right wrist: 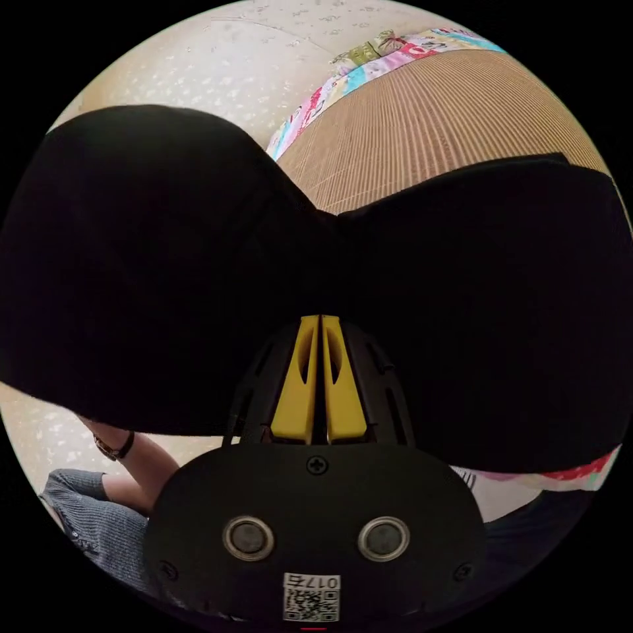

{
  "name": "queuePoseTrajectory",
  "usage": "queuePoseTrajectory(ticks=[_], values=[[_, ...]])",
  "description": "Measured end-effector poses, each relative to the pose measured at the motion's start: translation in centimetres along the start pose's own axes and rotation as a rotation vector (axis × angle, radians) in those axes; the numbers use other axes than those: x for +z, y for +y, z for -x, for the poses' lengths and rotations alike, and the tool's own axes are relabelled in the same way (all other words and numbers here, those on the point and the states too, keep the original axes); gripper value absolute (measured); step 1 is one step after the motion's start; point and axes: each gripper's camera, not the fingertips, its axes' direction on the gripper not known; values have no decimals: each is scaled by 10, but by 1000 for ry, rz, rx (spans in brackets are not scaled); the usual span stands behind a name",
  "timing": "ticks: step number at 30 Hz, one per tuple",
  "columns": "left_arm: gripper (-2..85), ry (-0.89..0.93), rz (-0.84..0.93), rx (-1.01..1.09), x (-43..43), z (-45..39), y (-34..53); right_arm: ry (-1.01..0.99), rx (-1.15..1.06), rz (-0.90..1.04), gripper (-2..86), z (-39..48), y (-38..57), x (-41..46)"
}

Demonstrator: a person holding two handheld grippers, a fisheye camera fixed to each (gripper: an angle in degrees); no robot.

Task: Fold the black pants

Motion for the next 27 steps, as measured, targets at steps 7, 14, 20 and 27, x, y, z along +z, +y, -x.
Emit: queuePoseTrajectory(ticks=[7, 14, 20, 27], values=[[41, 317, 281, 74, 136, 6, 39, -250, 224, 93, 8, -123, 94, -73], [135, -475, -36, -338, 37, 77, 113, -388, 268, -92, 35, -155, 145, -130], [152, -299, 102, -684, 56, 156, 159, -445, 228, -165, 122, -164, 115, -136], [104, -76, 330, -610, 122, 115, 158, -53, 62, -332, 64, -149, 32, -198]])
